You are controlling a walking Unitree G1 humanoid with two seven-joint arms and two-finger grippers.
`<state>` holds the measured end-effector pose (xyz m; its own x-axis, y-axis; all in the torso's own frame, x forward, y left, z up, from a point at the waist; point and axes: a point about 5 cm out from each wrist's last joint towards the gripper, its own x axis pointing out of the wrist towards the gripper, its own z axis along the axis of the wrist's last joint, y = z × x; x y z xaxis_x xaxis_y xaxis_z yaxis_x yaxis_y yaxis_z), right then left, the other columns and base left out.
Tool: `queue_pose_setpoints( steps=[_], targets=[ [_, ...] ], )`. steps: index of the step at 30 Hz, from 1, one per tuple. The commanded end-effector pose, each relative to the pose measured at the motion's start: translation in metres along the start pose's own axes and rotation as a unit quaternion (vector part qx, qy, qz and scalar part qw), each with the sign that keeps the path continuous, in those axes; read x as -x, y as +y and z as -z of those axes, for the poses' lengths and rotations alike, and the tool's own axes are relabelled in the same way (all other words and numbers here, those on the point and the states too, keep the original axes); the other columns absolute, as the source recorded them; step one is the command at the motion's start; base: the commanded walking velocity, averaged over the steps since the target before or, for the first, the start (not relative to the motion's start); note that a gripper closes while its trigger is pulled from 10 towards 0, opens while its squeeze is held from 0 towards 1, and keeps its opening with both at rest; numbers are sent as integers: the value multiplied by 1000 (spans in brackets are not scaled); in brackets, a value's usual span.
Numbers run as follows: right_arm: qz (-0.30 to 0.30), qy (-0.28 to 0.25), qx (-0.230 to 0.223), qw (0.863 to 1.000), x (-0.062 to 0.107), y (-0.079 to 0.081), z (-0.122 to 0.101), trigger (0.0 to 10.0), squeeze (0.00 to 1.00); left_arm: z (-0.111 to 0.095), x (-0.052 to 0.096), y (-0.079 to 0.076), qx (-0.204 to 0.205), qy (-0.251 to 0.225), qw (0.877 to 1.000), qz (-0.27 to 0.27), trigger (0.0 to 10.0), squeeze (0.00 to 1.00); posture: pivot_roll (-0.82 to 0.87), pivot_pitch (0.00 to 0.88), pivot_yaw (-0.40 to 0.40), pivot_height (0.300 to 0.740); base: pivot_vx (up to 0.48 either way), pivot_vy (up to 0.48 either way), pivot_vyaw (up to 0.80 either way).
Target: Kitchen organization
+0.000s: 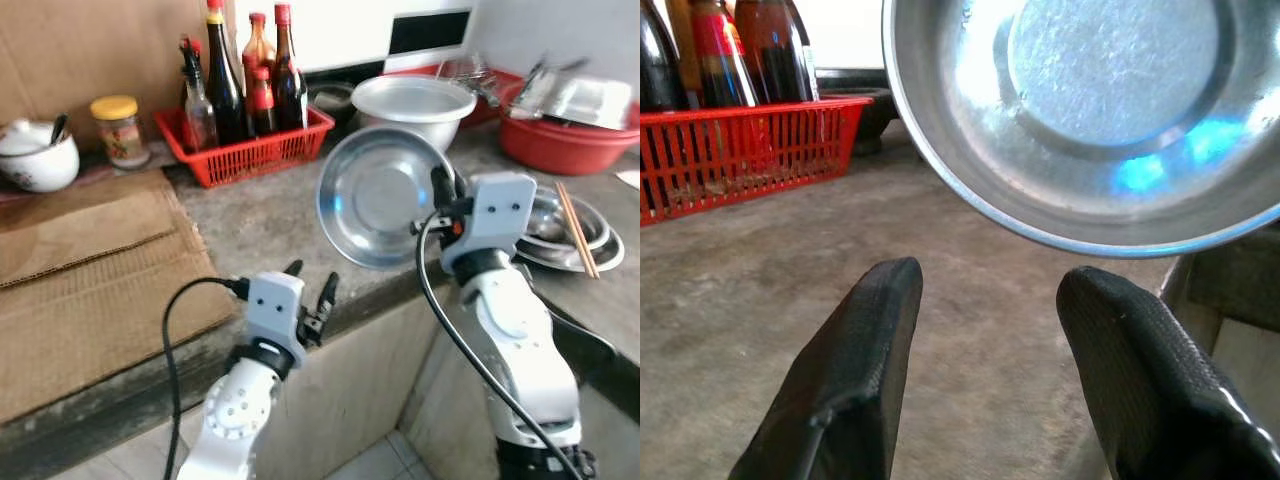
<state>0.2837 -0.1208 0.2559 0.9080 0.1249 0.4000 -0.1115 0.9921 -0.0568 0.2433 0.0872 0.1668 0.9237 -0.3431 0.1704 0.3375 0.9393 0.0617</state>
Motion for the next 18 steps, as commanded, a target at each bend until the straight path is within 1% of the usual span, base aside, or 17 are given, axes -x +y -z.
queue_pose_setpoints(
  steps=[1,7,10,12,14,18],
  targets=[
    [19,-22,7,1000,0,-9,-8,0,0,-2,-2,-6,4,-4,1000,12,10000,0,77,51,-10,740,0,0,-763],
    [24,-28,6,999,-2,-9,-11,0,0,-2,-3,-6,5,-6,1000,14,10000,0,75,51,-8,740,0,0,-761],
    [32,-34,8,999,-4,-11,-14,0,0,-3,-3,-8,-12,-8,1000,23,10000,0,71,53,-5,740,0,0,-760],
    [32,-35,8,999,-4,-11,-14,0,0,-3,-3,-8,-13,-9,1000,26,10000,0,71,53,-5,740,0,0,-756],
    [36,-39,11,999,-4,-12,-15,0,0,-2,-4,-10,-26,-7,999,32,10000,0,71,53,-4,740,124,-420,-756],
    [39,-42,12,998,-5,-13,-16,0,0,-2,-4,-10,-19,-6,999,32,10000,0,70,53,-2,740,0,-431,-750]
  ],
)
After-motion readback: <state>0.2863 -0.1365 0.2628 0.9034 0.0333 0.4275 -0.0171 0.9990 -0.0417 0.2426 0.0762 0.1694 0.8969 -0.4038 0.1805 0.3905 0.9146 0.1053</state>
